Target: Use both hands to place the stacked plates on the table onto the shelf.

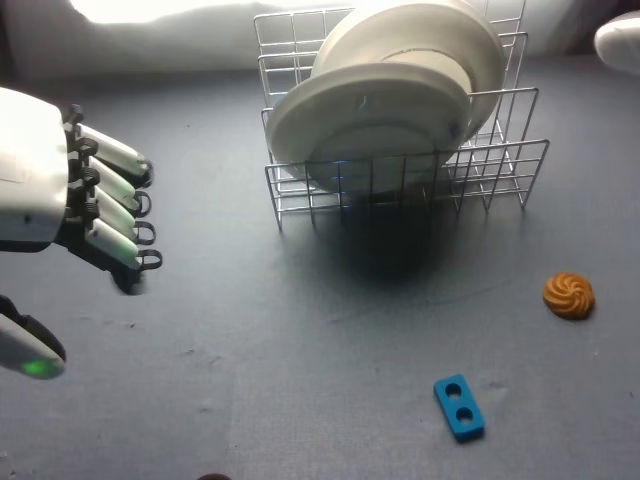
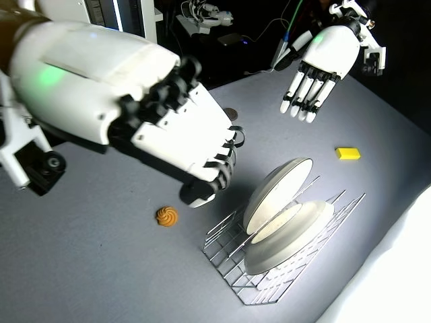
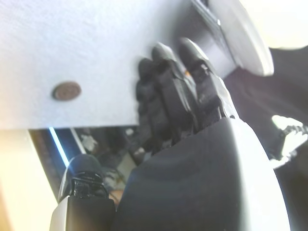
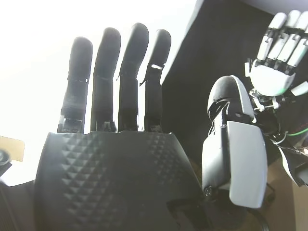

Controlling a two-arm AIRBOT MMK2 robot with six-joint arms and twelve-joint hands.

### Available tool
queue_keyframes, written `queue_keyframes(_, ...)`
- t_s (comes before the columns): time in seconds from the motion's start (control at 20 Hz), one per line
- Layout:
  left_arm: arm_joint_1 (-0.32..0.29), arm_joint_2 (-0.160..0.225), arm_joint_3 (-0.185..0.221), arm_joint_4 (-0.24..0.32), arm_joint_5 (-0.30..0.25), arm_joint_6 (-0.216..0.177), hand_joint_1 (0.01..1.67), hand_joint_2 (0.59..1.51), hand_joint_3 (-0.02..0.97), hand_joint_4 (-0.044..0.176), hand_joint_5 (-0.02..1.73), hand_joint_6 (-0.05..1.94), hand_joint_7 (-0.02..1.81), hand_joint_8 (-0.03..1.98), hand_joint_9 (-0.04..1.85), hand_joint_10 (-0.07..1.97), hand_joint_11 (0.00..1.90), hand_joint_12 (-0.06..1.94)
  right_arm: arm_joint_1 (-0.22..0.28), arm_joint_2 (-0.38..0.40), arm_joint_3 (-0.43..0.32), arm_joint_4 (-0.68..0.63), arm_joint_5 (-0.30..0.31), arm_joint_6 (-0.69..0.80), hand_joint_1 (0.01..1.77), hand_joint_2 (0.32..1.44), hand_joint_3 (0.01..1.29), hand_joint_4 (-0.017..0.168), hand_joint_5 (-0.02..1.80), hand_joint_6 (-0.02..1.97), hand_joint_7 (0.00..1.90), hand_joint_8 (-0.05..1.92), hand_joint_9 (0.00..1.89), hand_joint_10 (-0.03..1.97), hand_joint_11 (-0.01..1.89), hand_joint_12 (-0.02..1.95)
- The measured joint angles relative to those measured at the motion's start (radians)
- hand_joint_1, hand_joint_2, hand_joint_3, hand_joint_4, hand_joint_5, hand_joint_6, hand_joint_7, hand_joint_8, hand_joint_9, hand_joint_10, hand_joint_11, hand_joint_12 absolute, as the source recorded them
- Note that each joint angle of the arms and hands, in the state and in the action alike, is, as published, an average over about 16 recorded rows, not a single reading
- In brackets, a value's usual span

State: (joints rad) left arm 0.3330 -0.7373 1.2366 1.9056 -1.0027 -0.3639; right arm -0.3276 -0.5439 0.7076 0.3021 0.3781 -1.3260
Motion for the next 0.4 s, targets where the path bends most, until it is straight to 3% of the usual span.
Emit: queue_keyframes(0.4, -0.022, 0.005, -0.018, 0.014, -0.006, -0.002, 0.07, 1.168, 0.001, -0.001, 1.31, 1.49, 1.36, 1.61, 1.31, 1.78, 1.21, 1.88, -0.009, 0.053, -0.044, 0.004, 0.016, -0.022, 0.28, 1.04, 0.01, -0.001, 1.12, 1.71, 1.19, 1.79, 1.18, 1.86, 1.19, 1.91)
